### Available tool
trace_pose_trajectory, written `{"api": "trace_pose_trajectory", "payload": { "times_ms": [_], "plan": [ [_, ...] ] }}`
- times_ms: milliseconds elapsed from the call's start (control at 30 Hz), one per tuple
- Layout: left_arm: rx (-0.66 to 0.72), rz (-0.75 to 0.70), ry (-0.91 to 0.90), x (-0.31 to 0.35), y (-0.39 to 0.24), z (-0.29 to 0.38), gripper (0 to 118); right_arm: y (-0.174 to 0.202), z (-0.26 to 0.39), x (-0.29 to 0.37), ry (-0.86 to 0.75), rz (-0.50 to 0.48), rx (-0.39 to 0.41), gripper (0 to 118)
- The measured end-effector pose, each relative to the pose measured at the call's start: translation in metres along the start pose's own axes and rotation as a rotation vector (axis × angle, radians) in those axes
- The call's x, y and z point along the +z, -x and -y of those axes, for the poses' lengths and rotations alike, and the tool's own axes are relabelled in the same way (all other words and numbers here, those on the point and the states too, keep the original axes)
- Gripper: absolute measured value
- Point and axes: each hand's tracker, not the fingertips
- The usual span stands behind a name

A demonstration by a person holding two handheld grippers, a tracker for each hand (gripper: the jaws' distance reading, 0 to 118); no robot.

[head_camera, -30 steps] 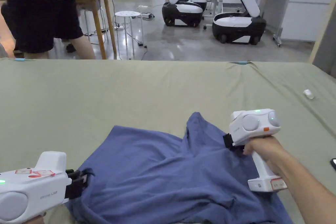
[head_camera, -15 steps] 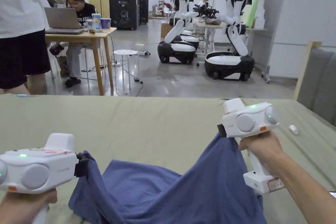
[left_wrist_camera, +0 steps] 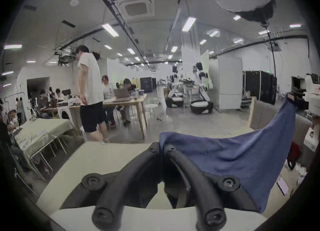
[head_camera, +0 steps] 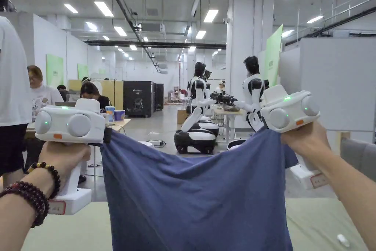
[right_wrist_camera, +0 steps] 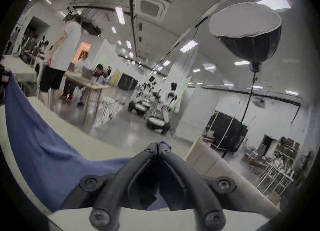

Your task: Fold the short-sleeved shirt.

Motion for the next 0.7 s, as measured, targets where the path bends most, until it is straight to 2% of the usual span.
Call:
{"api": "trace_pose_trajectory", "payload": {
  "times_ms": [67,200,333,400,567,700],
  "plan": [
    [0.0,-0.034,-0.01,-0.006,0.002,-0.023,2,-0.012,-0.027,-0.002,-0.038,0.027,-0.012,1],
    [-0.046,-0.067,-0.063,-0.011,0.003,-0.053,2,-0.033,-0.062,-0.005,-0.112,0.054,-0.136,1],
    [-0.048,-0.083,-0.112,-0.013,0.01,-0.067,2,-0.044,-0.072,-0.02,-0.123,0.058,-0.198,1],
    [-0.048,-0.104,-0.103,-0.016,0.011,-0.067,2,-0.043,-0.068,-0.017,-0.112,0.081,-0.223,1],
    [-0.032,-0.098,-0.115,-0.024,0.011,-0.052,1,-0.03,-0.048,-0.022,-0.101,0.096,-0.228,1],
    [-0.014,-0.131,-0.104,-0.038,0.003,-0.023,2,-0.017,-0.017,-0.042,-0.05,0.07,-0.271,1]
  ]
}}
